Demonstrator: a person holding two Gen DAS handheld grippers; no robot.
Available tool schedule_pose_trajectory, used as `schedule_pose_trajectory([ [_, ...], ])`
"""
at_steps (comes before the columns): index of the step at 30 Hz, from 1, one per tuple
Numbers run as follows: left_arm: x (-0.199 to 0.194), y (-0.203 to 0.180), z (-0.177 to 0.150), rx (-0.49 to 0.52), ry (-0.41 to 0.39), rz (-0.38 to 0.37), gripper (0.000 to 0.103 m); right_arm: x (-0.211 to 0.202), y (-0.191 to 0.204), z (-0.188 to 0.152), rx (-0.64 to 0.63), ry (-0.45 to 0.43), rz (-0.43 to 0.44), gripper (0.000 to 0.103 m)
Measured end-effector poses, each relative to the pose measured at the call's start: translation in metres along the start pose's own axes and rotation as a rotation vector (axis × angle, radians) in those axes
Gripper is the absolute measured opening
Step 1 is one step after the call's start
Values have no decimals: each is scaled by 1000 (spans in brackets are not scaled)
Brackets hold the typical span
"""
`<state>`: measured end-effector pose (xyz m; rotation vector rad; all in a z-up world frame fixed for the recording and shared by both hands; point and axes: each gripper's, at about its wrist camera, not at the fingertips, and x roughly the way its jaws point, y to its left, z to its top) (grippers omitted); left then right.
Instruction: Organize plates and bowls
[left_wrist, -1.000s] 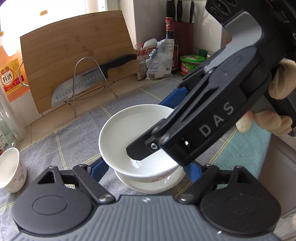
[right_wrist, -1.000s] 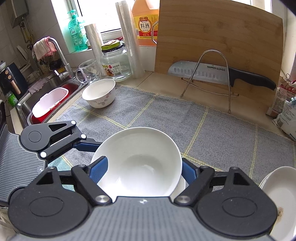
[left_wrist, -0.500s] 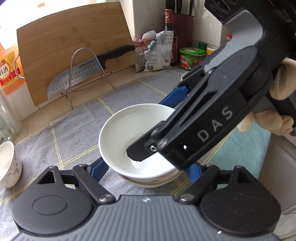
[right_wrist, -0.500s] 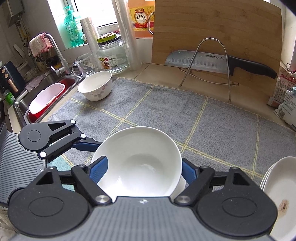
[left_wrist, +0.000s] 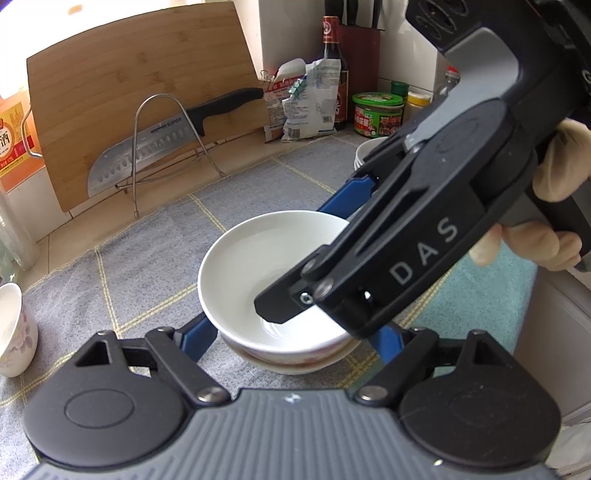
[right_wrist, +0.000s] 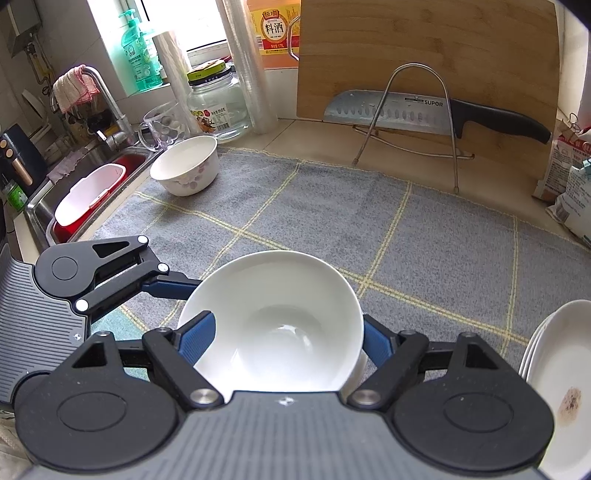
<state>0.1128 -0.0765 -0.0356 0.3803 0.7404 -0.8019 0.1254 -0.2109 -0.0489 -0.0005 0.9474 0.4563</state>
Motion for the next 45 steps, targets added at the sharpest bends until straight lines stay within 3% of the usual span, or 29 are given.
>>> schedule_pose_trajectory([
  [20,2,0,-2,-1,12,-1,93,1,-3,-3,19,-2,0,88],
  [28,-5,1,-3,18,-5,10,96,-2,-1,-3,9,-25,-8,103],
  [32,-12,4,-5,6,-29,15,98,-4,-3,-3,24,-41,4,103],
  [38,-25,10,-9,-23,-64,39,100,-6,-5,-2,26,-52,7,103],
  [45,-35,17,-13,-107,-82,135,101,-6,-3,6,-11,-66,24,103],
])
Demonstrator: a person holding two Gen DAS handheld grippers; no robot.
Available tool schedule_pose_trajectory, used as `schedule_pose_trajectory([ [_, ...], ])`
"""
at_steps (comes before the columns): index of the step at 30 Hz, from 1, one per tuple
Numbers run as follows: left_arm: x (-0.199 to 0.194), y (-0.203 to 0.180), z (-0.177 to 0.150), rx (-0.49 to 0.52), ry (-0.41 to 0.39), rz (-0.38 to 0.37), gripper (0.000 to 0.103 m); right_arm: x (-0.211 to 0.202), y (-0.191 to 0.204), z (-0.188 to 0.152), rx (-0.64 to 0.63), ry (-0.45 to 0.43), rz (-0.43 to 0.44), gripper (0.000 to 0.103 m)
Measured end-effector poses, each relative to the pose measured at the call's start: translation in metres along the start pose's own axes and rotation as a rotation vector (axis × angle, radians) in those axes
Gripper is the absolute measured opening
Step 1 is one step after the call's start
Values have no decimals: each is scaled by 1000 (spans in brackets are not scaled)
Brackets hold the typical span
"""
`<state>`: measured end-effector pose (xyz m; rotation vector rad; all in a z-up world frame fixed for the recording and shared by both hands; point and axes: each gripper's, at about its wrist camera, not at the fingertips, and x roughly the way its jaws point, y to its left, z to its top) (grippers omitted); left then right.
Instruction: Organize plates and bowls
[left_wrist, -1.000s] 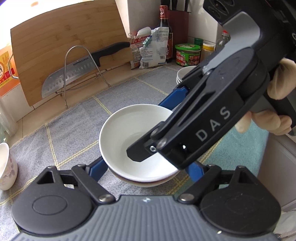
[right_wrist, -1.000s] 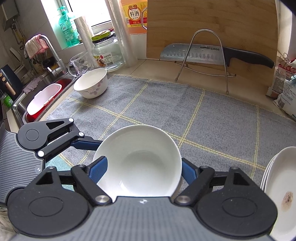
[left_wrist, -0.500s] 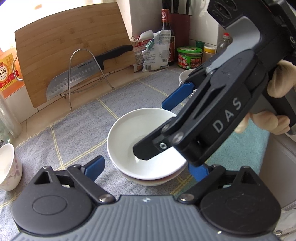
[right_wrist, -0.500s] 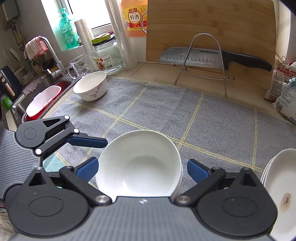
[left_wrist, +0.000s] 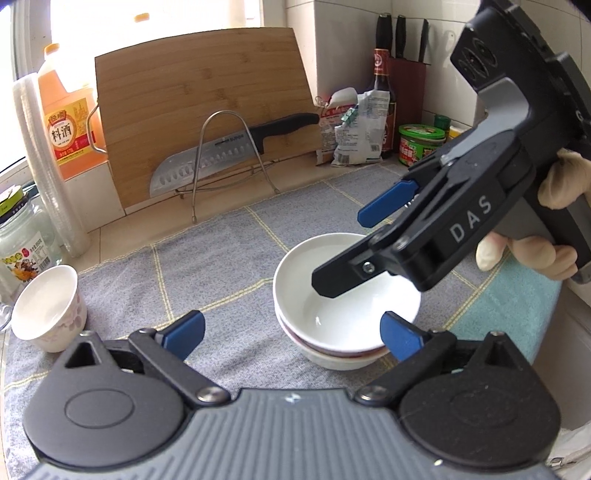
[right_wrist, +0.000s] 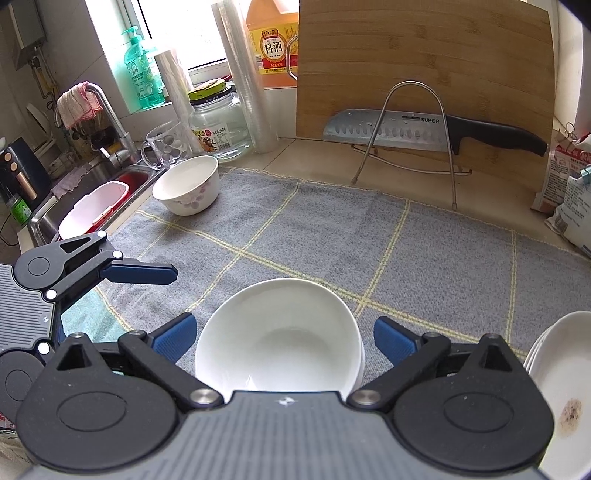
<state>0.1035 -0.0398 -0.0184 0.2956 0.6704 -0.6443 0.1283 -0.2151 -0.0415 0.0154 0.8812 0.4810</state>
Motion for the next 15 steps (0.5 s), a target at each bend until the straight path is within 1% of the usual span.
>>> schedule_pose_trajectory([
  [5,-7,6,0,-68,-26,107,101,0,1,11,-62,-4,22,103],
  [8,-9,11,-1,-101,-26,175,101,3,3,18,-111,6,45,103],
  [10,-10,18,-3,-123,-21,223,101,6,6,24,-140,14,61,103],
  [15,-13,49,-10,-149,-25,299,101,19,22,40,-188,32,87,103],
])
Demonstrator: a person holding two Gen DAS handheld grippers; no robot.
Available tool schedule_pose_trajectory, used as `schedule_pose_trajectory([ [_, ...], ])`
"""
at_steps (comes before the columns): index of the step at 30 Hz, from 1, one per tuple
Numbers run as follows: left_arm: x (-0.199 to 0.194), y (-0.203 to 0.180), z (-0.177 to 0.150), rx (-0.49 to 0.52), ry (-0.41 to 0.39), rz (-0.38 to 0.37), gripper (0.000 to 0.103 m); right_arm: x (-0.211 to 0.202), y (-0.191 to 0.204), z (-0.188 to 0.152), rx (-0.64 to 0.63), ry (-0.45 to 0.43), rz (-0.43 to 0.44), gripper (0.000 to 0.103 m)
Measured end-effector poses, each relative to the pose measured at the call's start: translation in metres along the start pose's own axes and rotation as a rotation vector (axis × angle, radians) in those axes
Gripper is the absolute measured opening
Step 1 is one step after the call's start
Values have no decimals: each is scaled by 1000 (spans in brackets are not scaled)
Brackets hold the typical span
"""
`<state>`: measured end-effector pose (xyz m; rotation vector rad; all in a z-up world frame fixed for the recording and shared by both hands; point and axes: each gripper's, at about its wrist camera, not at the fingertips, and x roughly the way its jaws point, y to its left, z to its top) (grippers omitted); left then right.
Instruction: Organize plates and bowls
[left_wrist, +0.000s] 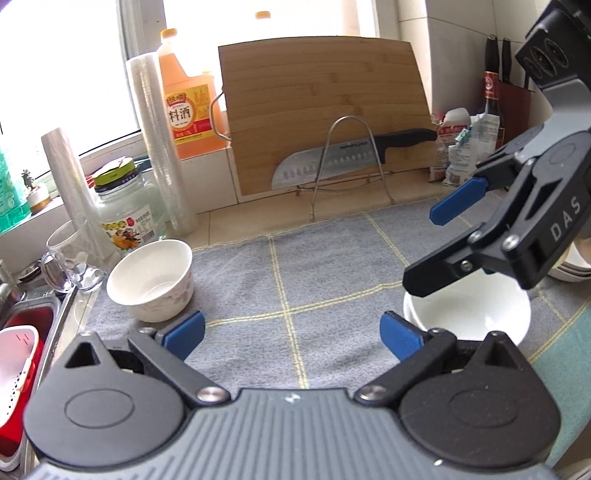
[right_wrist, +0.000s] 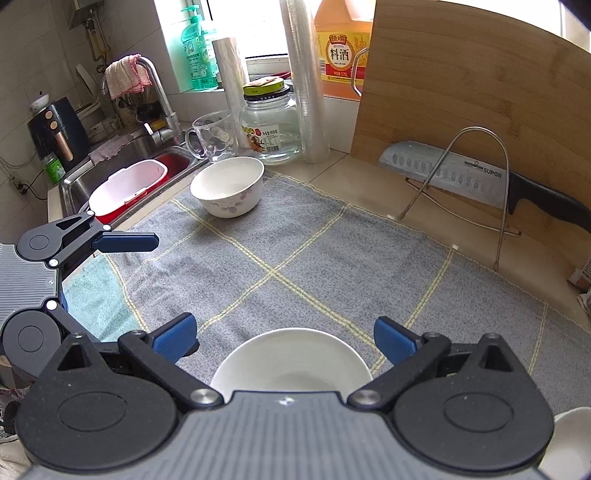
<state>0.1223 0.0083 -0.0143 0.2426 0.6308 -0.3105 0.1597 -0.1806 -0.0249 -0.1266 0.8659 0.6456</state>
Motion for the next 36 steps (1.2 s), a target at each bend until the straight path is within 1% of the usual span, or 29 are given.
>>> schedule_pose_trajectory([
  [4,15,35,-3,-3,-18,50,101,16,16,21,-4,-3,-15,103],
  [6,24,53,-4,-12,-20,59,101,24,25,31,-2,-5,-26,103],
  [11,45,88,-7,-16,-23,50,101,51,48,60,-6,-5,-46,103],
  [15,62,108,-6,-24,-8,44,101,73,59,77,6,0,-60,103],
  [17,67,115,-8,-31,-6,41,101,83,62,85,11,10,-53,103],
  [20,76,124,-11,-39,12,34,101,100,68,96,-3,28,-66,103],
  [24,85,134,-13,-50,21,23,101,122,71,111,-9,56,-51,103],
  [29,98,142,-12,-65,27,30,101,143,69,130,-12,71,-26,103],
  [31,103,144,-12,-71,30,35,101,152,67,137,-20,77,-29,103],
  [36,113,144,-13,-65,41,35,101,171,61,150,-16,92,-10,103],
])
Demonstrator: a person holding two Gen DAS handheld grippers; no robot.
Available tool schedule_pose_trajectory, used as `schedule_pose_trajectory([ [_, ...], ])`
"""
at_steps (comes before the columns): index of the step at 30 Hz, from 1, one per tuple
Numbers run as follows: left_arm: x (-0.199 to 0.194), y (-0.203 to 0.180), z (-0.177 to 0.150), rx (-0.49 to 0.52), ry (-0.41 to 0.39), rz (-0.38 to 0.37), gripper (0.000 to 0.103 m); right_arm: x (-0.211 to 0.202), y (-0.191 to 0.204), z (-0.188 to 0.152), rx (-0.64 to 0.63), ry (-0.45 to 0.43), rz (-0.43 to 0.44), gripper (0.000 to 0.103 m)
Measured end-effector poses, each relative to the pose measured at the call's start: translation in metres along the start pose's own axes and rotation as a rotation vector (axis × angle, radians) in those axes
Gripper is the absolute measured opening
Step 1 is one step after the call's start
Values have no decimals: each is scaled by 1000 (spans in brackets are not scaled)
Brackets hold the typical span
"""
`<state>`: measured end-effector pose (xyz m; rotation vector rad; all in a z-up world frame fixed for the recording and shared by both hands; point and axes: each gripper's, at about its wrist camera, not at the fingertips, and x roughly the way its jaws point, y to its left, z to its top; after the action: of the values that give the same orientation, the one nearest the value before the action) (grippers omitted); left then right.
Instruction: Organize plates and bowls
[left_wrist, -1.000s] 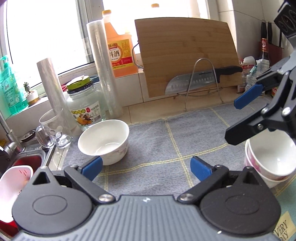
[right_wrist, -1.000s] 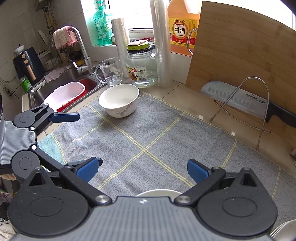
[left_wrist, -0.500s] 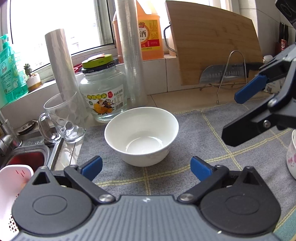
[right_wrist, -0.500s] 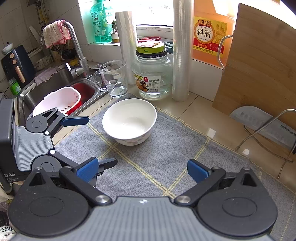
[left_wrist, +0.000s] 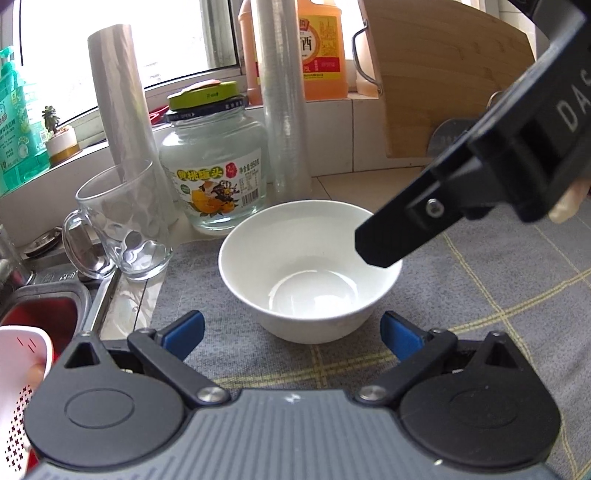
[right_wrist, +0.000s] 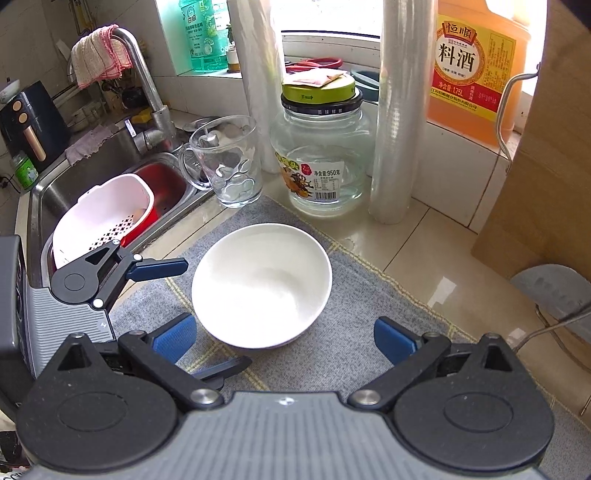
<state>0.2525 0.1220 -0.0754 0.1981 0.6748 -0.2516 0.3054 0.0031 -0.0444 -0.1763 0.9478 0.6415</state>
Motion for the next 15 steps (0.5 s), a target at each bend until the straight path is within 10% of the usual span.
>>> schedule_pose_trajectory([
  [15,5,-2,4,32,-31,-19,95,46,-10,27,-12,43,75,103],
])
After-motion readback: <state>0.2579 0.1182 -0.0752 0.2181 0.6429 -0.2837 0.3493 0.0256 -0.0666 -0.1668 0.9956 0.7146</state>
